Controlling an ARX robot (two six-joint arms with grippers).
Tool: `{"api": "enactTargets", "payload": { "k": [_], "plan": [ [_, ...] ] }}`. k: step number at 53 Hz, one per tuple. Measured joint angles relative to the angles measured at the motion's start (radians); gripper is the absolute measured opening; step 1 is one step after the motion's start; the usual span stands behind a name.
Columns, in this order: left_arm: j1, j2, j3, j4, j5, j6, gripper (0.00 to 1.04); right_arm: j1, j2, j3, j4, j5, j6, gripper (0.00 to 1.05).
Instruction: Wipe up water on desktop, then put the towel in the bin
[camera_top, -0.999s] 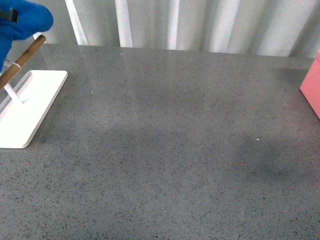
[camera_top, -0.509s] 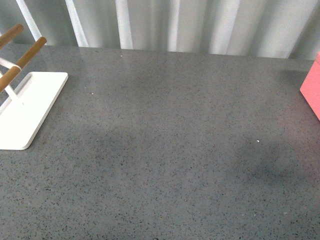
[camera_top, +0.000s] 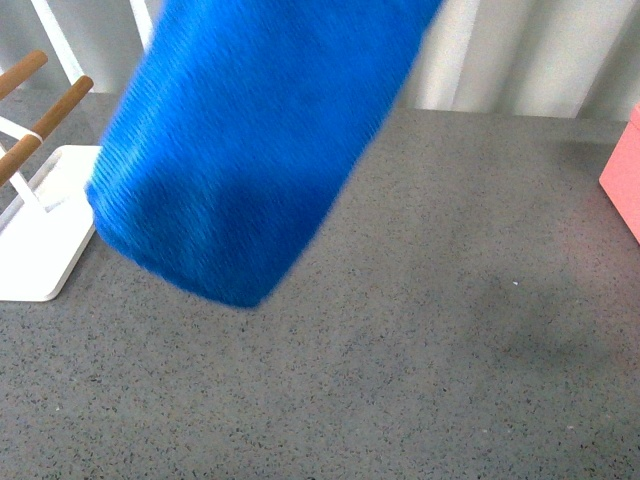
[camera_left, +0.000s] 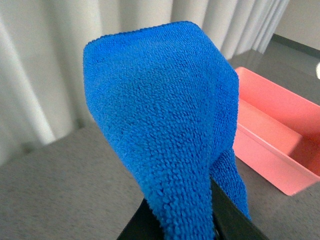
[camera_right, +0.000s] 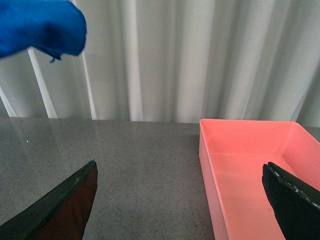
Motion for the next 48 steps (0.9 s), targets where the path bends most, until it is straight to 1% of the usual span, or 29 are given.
{"api": "enactTargets", "payload": {
  "k": [12, 18, 28, 39, 40, 41, 44, 46, 48],
  "plan": [
    [-0.097, 0.111, -0.06, 0.139, -0.006, -0.061, 0.06, 0.0, 0.0, 0.0, 0.0, 0.0, 0.0, 0.98],
    [-0.106, 0.165, -0.045, 0.192, -0.031, -0.101, 0.06, 0.0, 0.0, 0.0, 0.0, 0.0, 0.0, 0.98],
    [-0.116, 0.273, 0.049, 0.256, -0.097, -0.178, 0.06, 0.0, 0.0, 0.0, 0.0, 0.0, 0.0, 0.98],
    [-0.112, 0.322, 0.127, 0.256, -0.103, -0.198, 0.06, 0.0, 0.0, 0.0, 0.0, 0.0, 0.0, 0.98],
    [-0.11, 0.322, 0.132, 0.253, -0.103, -0.198, 0.06, -0.006, 0.008, 0.003, -0.013, -0.025, 0.011, 0.98],
    [-0.106, 0.322, 0.138, 0.249, -0.103, -0.198, 0.06, -0.032, 0.038, 0.034, -0.09, -0.121, 0.042, 0.98],
    [-0.092, 0.323, 0.154, 0.243, -0.107, -0.199, 0.06, -0.069, 0.161, 0.108, -0.274, -0.325, 0.122, 0.98],
    [-0.087, 0.323, 0.161, 0.242, -0.105, -0.2, 0.06, -0.053, 0.199, 0.116, -0.325, -0.365, 0.151, 0.98],
    [-0.08, 0.323, 0.169, 0.24, -0.106, -0.201, 0.06, -0.012, 0.218, 0.115, -0.348, -0.357, 0.181, 0.98]
  ]
}}
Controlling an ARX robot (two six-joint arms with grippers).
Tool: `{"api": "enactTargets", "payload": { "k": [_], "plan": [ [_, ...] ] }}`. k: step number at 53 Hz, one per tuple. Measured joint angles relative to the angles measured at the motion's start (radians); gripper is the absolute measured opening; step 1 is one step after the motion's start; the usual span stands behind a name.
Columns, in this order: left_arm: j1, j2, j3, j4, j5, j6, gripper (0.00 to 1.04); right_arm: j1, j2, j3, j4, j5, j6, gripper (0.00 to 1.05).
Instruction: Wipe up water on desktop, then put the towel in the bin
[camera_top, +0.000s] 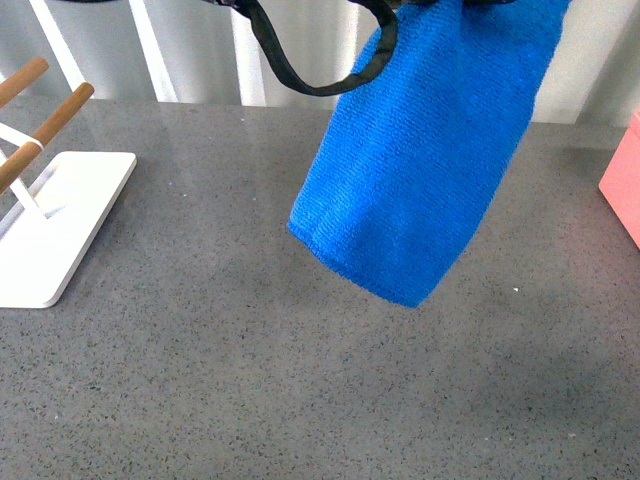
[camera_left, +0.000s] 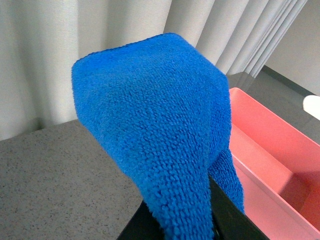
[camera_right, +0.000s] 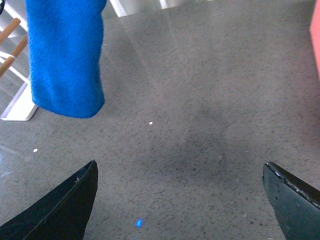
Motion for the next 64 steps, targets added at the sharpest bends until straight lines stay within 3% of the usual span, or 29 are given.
{"api": "enactTargets", "payload": {
  "k": [4, 8, 18, 27, 42, 64],
  "plan": [
    [0.015, 0.001, 0.003, 0.0, -0.007, -0.018, 0.06, 0.09, 0.004, 0.008, 0.003, 0.071, 0.016, 0.98],
    [0.018, 0.001, 0.004, 0.0, -0.016, -0.023, 0.06, 0.114, 0.017, 0.021, 0.029, 0.069, 0.0, 0.98],
    [0.006, 0.001, 0.004, -0.01, -0.029, -0.051, 0.06, 0.03, 0.379, 0.103, 0.439, -0.058, -0.024, 0.98],
    [0.004, 0.001, 0.004, -0.02, -0.051, -0.084, 0.06, 0.073, 0.745, 0.212, 0.727, -0.089, -0.036, 0.98],
    [0.0, -0.001, 0.045, -0.051, -0.078, -0.16, 0.06, 0.246, 1.04, 0.268, 0.858, -0.033, -0.083, 0.98],
    [-0.012, -0.002, 0.055, -0.061, -0.079, -0.207, 0.06, 0.271, 1.229, 0.361, 1.019, -0.045, -0.1, 0.98]
  ]
}}
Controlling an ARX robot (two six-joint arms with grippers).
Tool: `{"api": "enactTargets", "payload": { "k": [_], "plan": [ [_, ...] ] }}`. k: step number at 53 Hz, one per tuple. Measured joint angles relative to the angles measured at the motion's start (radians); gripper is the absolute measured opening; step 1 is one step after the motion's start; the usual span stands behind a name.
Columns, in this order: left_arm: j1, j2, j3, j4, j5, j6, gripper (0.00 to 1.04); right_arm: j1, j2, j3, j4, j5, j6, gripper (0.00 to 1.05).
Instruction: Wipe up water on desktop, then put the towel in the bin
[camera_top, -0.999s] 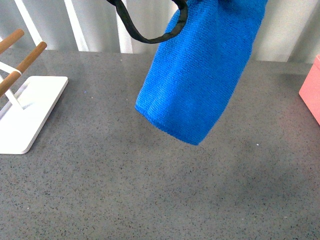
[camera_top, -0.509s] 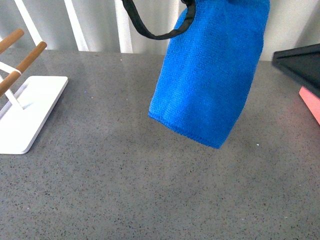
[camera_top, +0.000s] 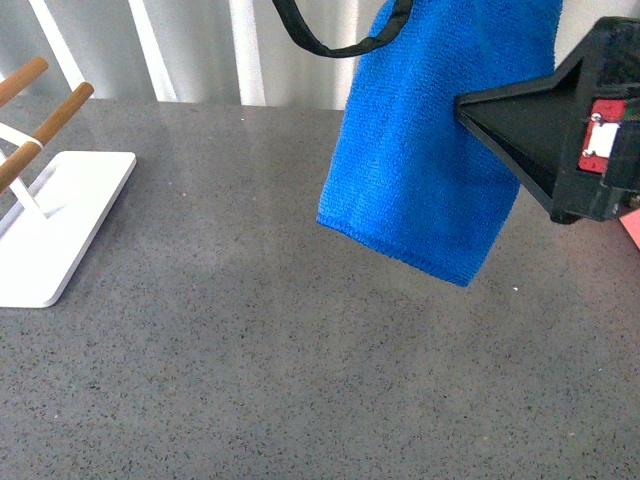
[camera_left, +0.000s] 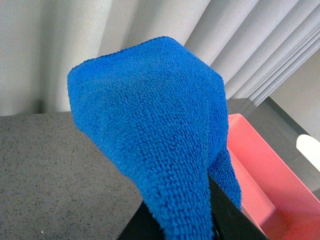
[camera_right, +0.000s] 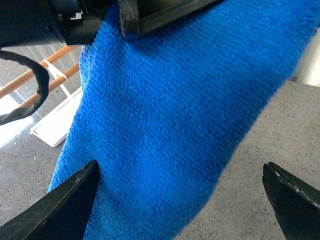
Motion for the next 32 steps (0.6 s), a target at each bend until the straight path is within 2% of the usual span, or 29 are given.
{"api": "enactTargets", "payload": {
  "k": [8, 22, 30, 32],
  "plan": [
    [0.0, 0.0, 0.002, -0.001, 0.001, -0.007, 0.06, 0.008, 0.054, 0.057, 0.008, -0.008, -0.004, 0.95],
    [0.011, -0.01, 0.002, -0.004, -0.009, -0.05, 0.06, 0.055, 0.129, 0.113, 0.073, 0.005, 0.032, 0.42],
    [0.016, -0.021, 0.002, -0.009, -0.003, -0.055, 0.06, 0.061, 0.129, 0.113, 0.1, 0.004, 0.049, 0.14],
    [0.017, -0.022, 0.002, -0.011, -0.003, -0.056, 0.06, 0.06, 0.128, 0.113, 0.102, 0.002, 0.05, 0.1]
  ]
}}
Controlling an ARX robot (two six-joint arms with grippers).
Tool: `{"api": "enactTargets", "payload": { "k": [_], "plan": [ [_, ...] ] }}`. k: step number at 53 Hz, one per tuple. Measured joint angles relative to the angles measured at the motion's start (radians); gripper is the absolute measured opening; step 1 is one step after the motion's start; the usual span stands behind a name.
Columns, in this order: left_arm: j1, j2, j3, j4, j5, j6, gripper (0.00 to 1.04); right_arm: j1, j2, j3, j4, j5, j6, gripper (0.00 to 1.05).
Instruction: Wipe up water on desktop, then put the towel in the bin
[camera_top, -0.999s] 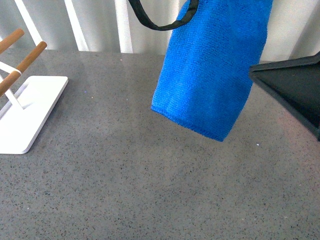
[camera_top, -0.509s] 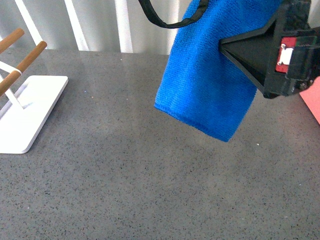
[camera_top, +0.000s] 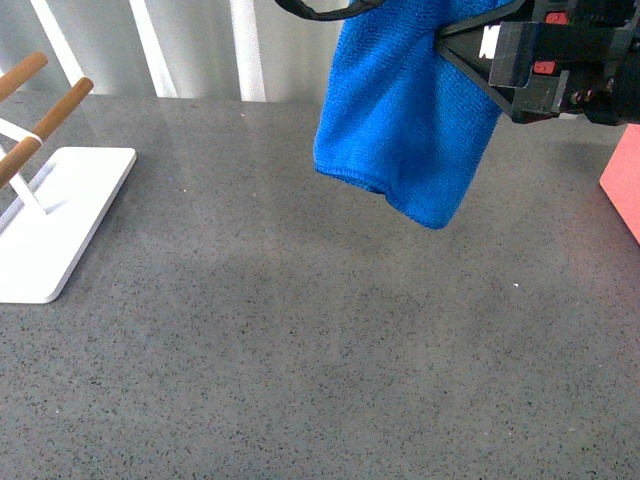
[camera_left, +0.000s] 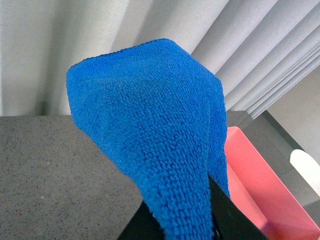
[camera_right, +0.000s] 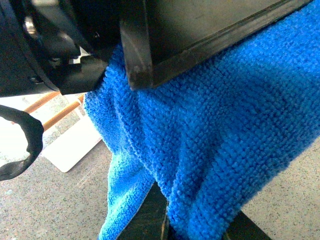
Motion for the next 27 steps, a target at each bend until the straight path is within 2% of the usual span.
{"api": "enactTargets", "payload": {
  "k": [4, 20, 27],
  "plan": [
    [0.003, 0.0, 0.0, -0.003, 0.002, -0.003, 0.06, -0.003, -0.005, 0.0, 0.0, -0.003, 0.0, 0.05],
    [0.025, -0.001, 0.002, -0.025, 0.005, -0.014, 0.06, -0.043, -0.061, 0.0, -0.03, -0.035, -0.002, 0.04],
    [0.038, -0.008, 0.001, -0.029, -0.002, -0.016, 0.29, -0.068, -0.082, 0.0, -0.043, -0.043, -0.001, 0.04]
  ]
}}
